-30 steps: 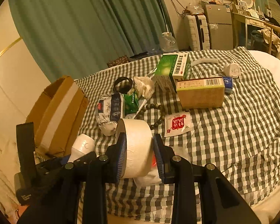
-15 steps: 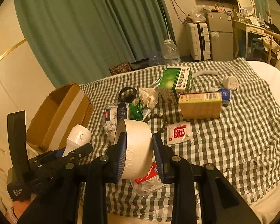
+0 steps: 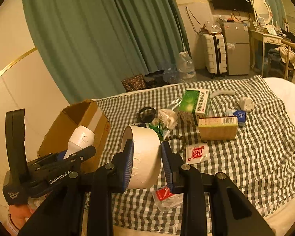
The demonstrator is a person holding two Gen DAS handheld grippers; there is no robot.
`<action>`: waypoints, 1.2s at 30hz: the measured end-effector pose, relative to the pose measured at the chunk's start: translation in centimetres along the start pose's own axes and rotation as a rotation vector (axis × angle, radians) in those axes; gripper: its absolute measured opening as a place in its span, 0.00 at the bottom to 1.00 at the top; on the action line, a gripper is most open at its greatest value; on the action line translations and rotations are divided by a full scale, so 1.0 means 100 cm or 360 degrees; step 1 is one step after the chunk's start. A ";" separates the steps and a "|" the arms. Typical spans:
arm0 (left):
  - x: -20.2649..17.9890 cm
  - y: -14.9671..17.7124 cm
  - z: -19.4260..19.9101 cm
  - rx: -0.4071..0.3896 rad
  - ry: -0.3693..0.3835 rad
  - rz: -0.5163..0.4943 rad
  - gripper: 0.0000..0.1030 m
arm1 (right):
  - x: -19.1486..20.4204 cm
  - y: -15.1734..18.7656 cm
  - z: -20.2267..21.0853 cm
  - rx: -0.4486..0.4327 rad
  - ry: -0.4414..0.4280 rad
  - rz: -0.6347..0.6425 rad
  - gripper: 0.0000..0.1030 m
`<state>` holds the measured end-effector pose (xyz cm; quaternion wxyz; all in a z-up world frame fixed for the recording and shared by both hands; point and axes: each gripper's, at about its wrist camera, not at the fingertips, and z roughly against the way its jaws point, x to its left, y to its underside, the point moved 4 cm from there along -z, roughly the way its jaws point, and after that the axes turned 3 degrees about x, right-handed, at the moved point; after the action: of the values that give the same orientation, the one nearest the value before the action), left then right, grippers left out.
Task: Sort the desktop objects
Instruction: 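Carry the cup stack and tape roll into the cardboard box and release both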
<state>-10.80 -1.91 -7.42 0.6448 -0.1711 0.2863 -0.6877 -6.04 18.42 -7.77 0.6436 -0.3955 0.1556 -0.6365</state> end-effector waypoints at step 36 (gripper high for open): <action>0.206 -0.015 0.022 -0.0014 -0.0267 0.0376 0.42 | 0.221 -0.019 -0.105 0.0146 -0.0284 0.0439 0.27</action>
<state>-12.95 -22.58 -7.56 0.7423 -0.1958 0.2525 -0.5890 -11.61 -5.43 -6.43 0.7535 -0.3955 0.1212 -0.5110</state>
